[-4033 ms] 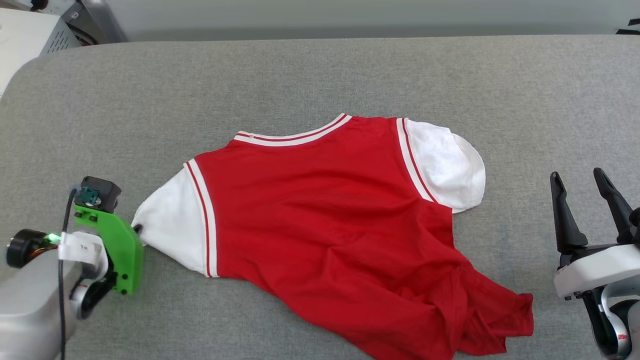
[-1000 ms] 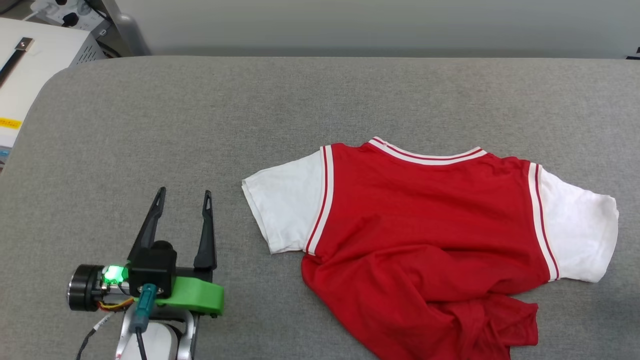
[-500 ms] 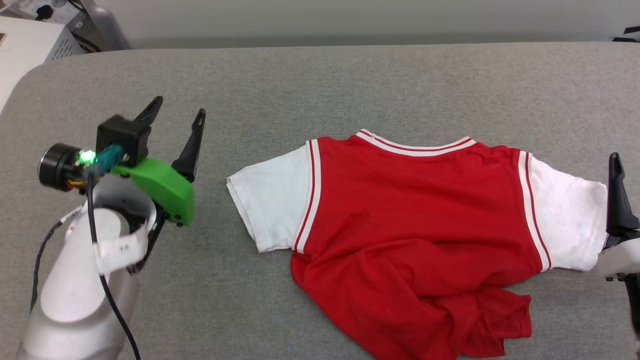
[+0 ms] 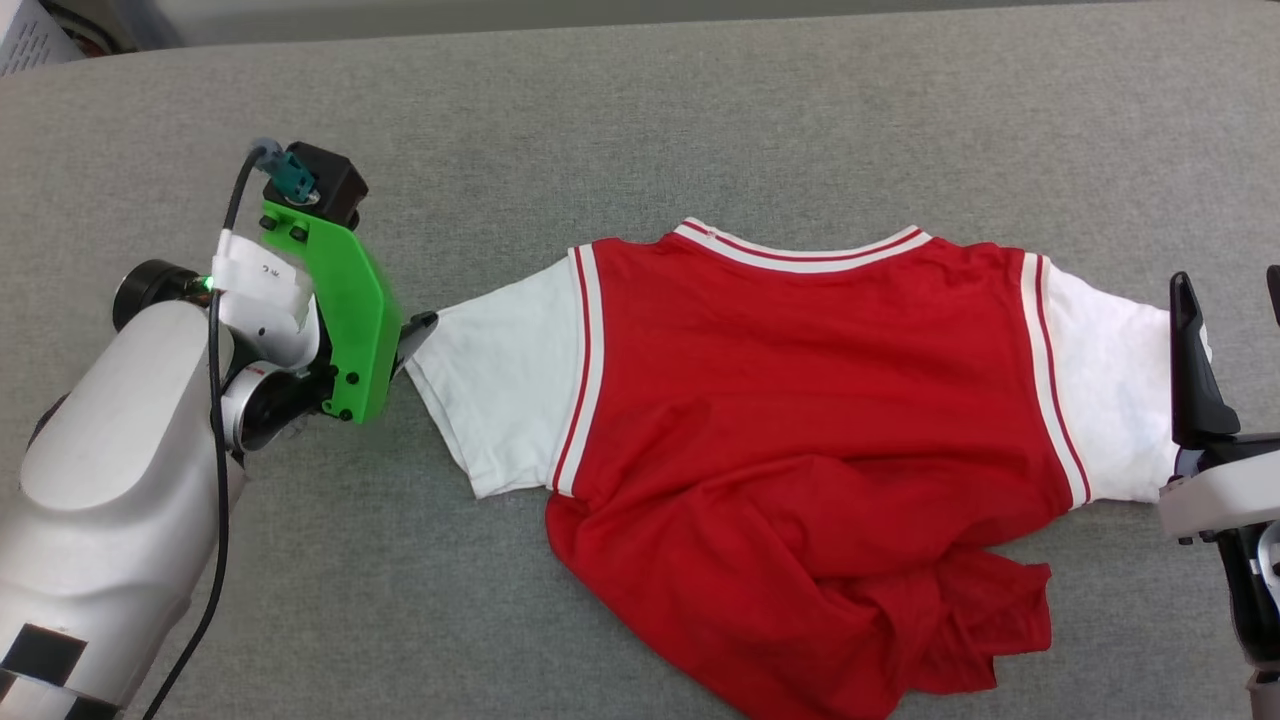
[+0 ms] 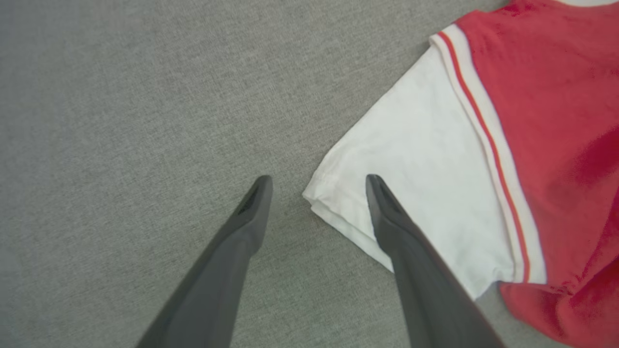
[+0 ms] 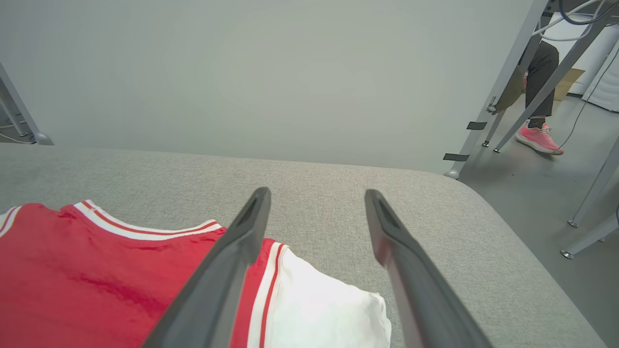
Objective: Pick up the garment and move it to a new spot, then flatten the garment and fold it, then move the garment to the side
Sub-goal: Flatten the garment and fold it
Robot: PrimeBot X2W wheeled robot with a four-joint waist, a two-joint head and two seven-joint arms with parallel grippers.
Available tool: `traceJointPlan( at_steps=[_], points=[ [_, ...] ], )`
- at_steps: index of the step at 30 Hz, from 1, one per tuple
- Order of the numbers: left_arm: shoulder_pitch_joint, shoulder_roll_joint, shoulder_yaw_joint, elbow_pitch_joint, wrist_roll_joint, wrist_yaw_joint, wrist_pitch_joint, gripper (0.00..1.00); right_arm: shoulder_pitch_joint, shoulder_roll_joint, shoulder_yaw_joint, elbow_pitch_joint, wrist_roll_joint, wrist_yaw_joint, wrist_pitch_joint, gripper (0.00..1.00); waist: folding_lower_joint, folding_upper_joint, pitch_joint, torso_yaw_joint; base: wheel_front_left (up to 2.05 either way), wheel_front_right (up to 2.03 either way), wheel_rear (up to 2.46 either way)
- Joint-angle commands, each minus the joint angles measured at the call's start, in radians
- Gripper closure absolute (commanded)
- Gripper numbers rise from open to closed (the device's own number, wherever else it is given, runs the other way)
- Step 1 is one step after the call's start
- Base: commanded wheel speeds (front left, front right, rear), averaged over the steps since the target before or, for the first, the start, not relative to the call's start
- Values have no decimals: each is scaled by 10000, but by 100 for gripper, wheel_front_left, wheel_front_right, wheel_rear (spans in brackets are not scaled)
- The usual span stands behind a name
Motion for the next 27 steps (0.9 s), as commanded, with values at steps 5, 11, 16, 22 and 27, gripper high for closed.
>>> traceJointPlan(
  at_steps=[5,11,16,22,27],
  points=[
    [-565,233,-1082,567,-526,-27,570,0,-398,-86,85,178,51,-7,-152,0,0,-1,544,-377,0,0,0],
    [-696,487,-2614,1024,-705,-28,739,0,-698,-182,193,557,154,-7,-354,0,0,-1,774,-461,0,0,0],
    [-753,716,-3702,1185,-953,-28,214,100,-838,-276,251,835,226,-7,-410,0,0,-1,687,-436,0,0,0],
    [-967,980,-4071,1225,-1023,-28,-1532,100,-985,-767,187,850,332,-7,-252,0,0,-1,326,-275,0,0,0],
    [-888,1363,-3961,916,-1015,-28,-2979,100,-1244,-1843,383,527,634,-7,765,0,0,-1,31,-117,0,0,0]
  ],
)
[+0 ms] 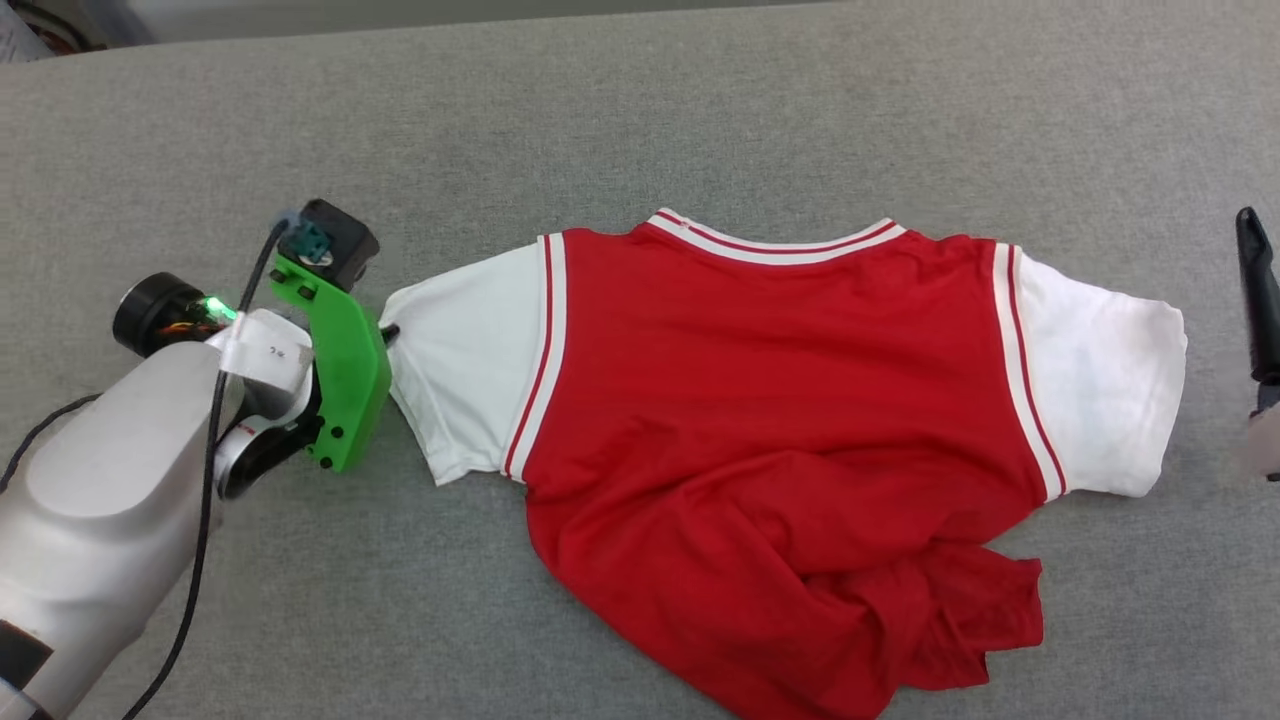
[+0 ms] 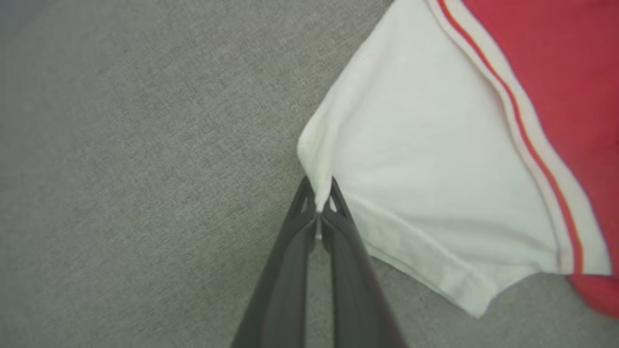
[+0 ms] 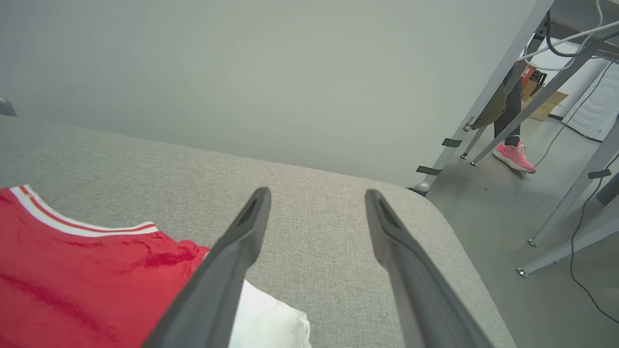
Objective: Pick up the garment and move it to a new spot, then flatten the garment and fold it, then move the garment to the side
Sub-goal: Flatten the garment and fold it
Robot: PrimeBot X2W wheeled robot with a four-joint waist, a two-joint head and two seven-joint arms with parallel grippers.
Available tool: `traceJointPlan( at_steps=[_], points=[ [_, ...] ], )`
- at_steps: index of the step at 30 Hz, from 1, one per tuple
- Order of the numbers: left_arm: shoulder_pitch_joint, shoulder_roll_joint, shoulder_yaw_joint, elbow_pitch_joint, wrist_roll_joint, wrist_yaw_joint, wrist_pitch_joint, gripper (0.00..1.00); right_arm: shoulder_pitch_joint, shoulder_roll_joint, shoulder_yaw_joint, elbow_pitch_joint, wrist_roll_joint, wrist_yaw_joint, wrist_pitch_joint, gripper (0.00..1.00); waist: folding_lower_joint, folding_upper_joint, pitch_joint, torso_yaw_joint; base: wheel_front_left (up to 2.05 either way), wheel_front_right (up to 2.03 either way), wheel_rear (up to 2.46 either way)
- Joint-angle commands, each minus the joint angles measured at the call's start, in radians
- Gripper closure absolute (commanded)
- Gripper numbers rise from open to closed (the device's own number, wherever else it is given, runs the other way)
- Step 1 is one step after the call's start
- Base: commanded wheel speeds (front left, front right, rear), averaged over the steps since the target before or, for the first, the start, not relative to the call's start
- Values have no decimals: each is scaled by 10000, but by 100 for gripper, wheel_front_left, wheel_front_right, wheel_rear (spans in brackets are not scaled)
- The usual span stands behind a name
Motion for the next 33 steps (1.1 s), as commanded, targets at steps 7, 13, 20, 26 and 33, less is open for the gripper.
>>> traceJointPlan(
  at_steps=[7,13,20,26,33],
  points=[
    [452,360,333,-727,118,226,-1203,100,-693,-2296,1221,-83,1663,-7,3338,0,0,0,-266,491,0,0,0],
    [561,303,313,-1436,251,500,-1434,100,-1372,-3924,2729,370,3810,-7,6694,0,0,0,-135,768,0,0,0],
    [295,307,314,-2123,519,724,-1526,100,-2878,-4242,4315,2077,4649,-7,8417,0,0,0,472,1172,0,0,0],
    [67,204,334,-2306,628,778,-1612,100,-3368,-3867,5070,3349,4757,-7,8191,0,0,0,860,1410,0,0,0],
    [40,143,338,-2116,614,757,-1783,100,-3039,-3576,6564,4515,4871,-7,7953,0,0,0,1018,1444,0,0,0]
  ],
)
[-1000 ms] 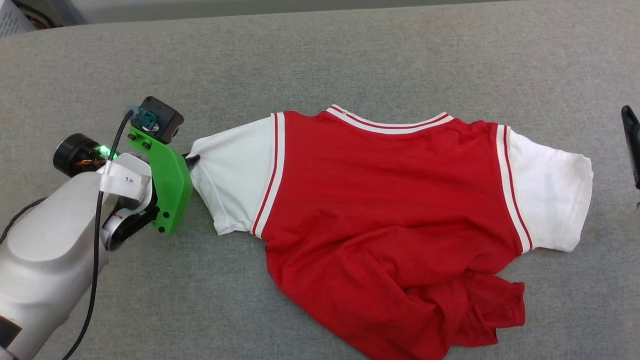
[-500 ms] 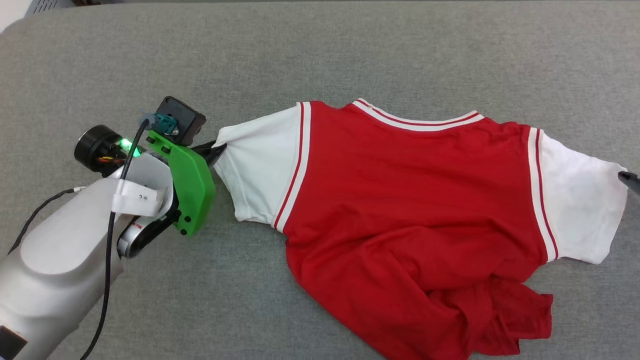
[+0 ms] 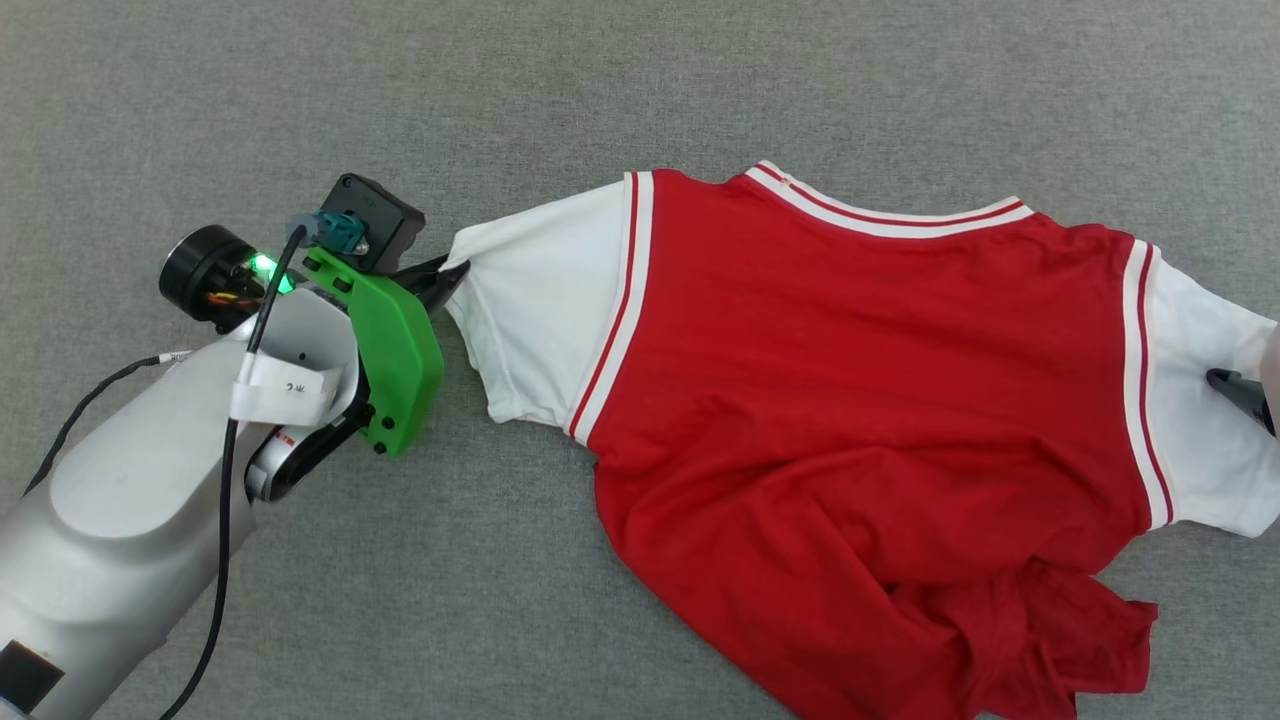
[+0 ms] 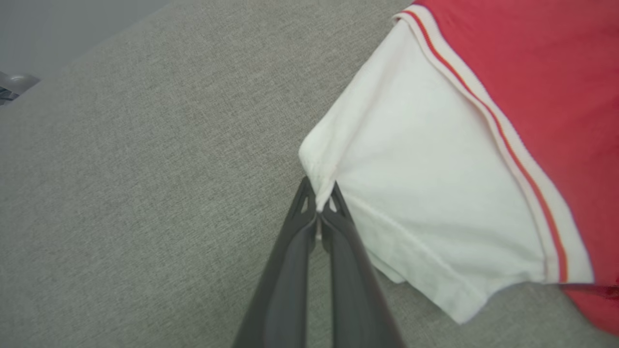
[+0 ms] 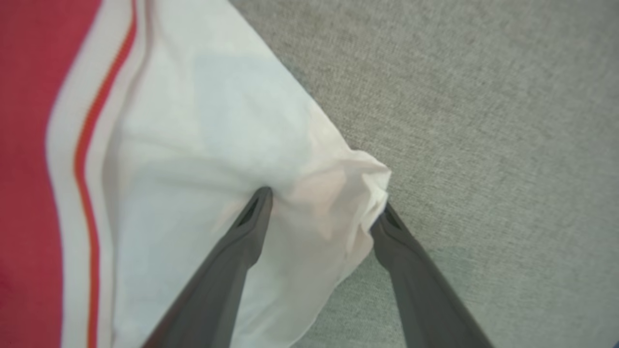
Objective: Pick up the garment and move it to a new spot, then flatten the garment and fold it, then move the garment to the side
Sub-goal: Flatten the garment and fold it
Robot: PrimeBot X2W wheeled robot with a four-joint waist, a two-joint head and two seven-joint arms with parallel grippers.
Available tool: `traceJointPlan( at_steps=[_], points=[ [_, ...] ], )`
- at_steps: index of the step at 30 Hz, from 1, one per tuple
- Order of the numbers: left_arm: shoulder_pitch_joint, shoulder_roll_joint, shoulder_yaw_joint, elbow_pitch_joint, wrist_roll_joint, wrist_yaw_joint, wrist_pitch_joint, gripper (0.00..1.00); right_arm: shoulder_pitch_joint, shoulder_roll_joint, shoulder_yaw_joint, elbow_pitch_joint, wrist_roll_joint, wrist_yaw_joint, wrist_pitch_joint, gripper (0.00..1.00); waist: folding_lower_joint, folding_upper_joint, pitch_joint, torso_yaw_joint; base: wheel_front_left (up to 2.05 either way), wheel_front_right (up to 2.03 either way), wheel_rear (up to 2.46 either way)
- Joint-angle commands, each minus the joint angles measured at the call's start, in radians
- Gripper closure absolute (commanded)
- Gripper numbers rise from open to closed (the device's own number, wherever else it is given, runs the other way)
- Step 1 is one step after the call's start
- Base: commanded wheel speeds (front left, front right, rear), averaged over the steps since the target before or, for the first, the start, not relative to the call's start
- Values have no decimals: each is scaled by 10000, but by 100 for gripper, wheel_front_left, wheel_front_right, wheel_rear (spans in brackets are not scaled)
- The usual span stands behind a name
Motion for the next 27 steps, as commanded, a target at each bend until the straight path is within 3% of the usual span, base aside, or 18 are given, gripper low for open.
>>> traceJointPlan(
  at_steps=[1,3,4,5,15,27],
  points=[
    [-131,-31,38,98,6,17,-83,100,426,399,582,468,102,2,-37,0,-1,0,17,7,0,0,0],
    [-106,-21,25,195,-4,-12,-138,100,422,427,791,666,228,2,-209,0,-1,0,-12,-26,0,0,0],
    [-94,-24,12,250,-3,-26,-167,100,374,405,857,756,287,2,-362,9,-1,0,-39,-41,0,0,0],
    [-80,-27,-3,297,-5,-40,-182,100,306,384,866,840,313,2,-538,99,-1,0,-73,-59,0,0,0],
    [-15,5,17,631,150,-46,-830,100,-577,161,364,948,365,2,-3190,100,-1,0,-988,-271,0,0,0],
    [-88,646,705,-959,571,860,-2065,100,-520,-281,-1049,-740,-154,2,-5376,100,-1,0,-2158,-480,0,0,0]
  ],
)
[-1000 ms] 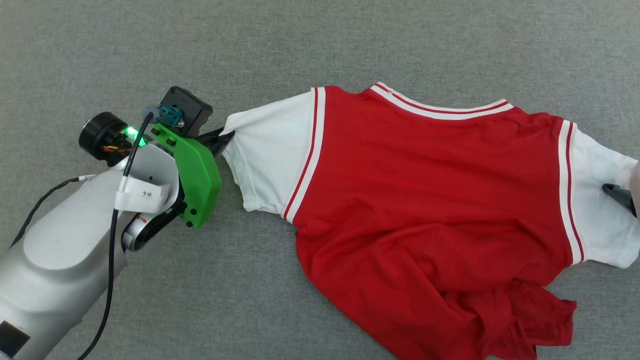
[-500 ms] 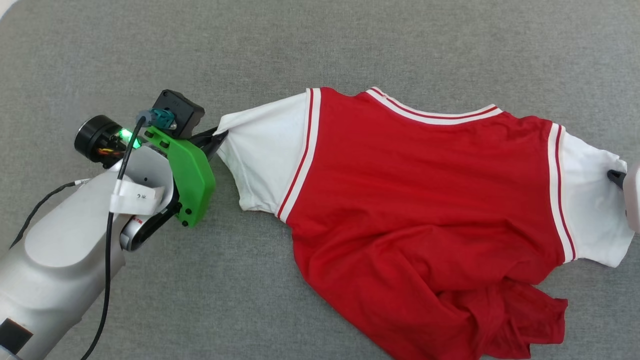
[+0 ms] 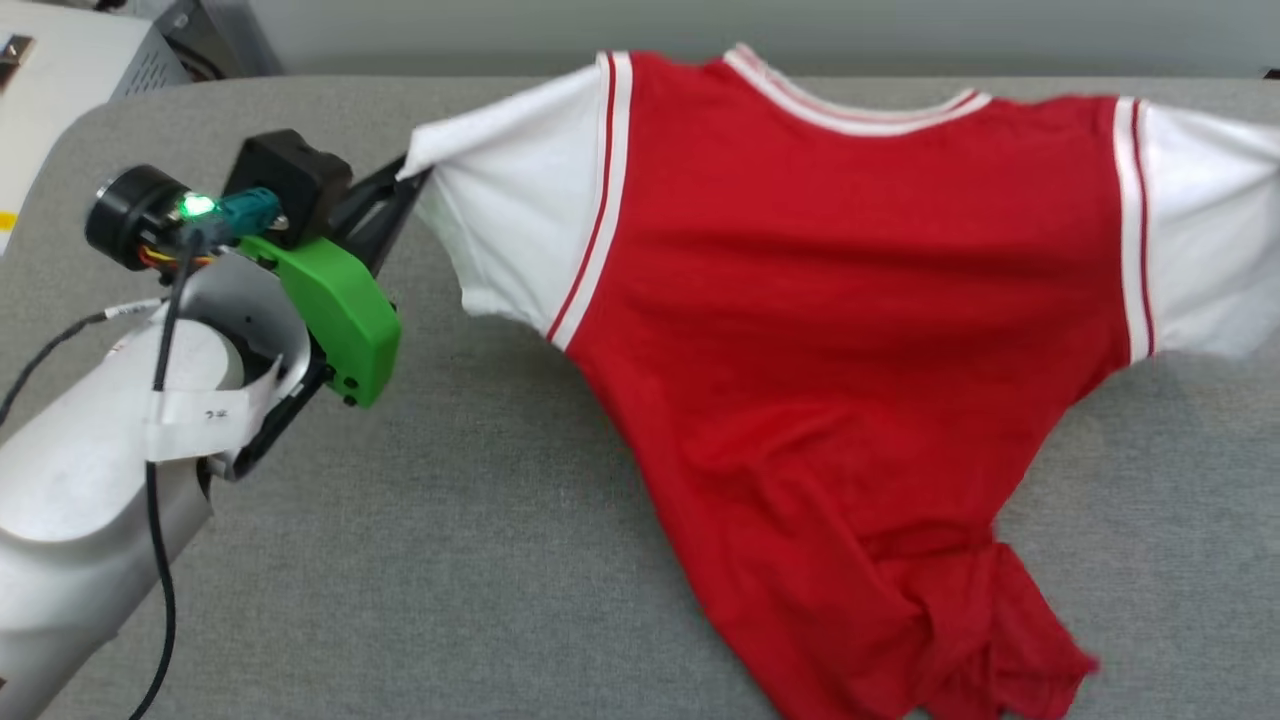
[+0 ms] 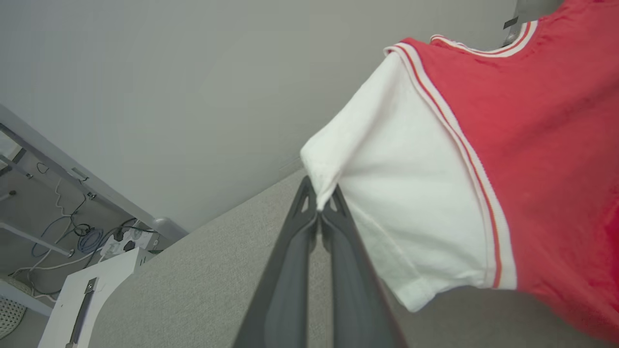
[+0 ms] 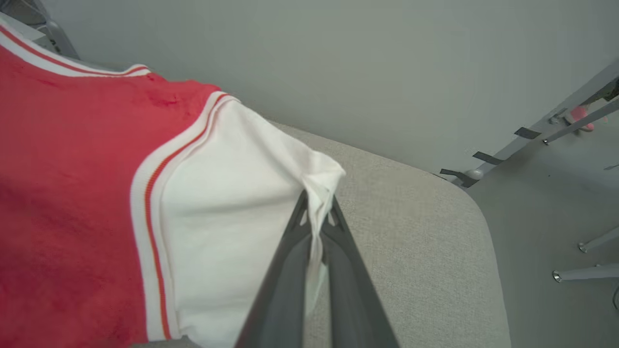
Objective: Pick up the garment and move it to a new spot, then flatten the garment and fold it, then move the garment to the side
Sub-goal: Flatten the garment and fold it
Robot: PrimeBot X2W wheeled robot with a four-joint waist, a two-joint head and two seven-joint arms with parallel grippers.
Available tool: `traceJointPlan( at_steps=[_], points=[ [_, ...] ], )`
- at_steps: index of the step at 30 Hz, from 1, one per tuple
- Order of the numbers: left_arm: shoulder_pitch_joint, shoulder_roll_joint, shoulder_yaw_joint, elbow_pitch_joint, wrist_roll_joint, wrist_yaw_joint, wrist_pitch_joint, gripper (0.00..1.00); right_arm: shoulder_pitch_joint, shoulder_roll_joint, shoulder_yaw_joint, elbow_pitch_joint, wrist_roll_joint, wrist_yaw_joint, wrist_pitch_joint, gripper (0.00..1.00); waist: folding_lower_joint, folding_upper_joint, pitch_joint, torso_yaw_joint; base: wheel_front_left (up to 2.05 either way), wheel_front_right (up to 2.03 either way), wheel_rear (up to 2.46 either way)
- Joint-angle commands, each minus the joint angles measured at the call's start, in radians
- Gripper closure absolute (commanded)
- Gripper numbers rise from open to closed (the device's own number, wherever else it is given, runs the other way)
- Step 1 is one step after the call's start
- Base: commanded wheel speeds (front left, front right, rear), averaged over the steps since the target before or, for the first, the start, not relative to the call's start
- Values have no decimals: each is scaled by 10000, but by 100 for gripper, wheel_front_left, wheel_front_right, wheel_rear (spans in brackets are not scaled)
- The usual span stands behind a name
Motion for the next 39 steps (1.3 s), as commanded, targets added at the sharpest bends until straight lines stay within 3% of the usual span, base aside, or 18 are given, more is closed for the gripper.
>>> traceJointPlan(
  at_steps=[1,11,19,28,39],
  points=[
    [-109,161,200,-212,4,198,-167,100,-93,88,-384,-165,-118,-11,-199,100,0,0,-345,-109,0,0,0],
    [-906,425,992,-1350,131,768,-563,100,-153,1055,-2639,-1940,-775,-11,-223,100,0,0,-665,-104,0,0,0],
    [-2380,-91,1299,-977,161,601,-348,100,-1485,1832,-3258,-2593,-1537,-11,291,100,0,0,-42,-147,0,0,0],
    [-5530,-857,1703,724,575,-46,-186,100,-5259,2254,-2686,-1085,-2520,-11,581,100,0,0,1748,-306,0,0,0],
    [-9462,-1520,2163,3201,1257,-607,-493,100,-9957,2640,-1668,1761,-3418,-11,-494,100,0,0,3592,-560,0,0,0]
  ],
)
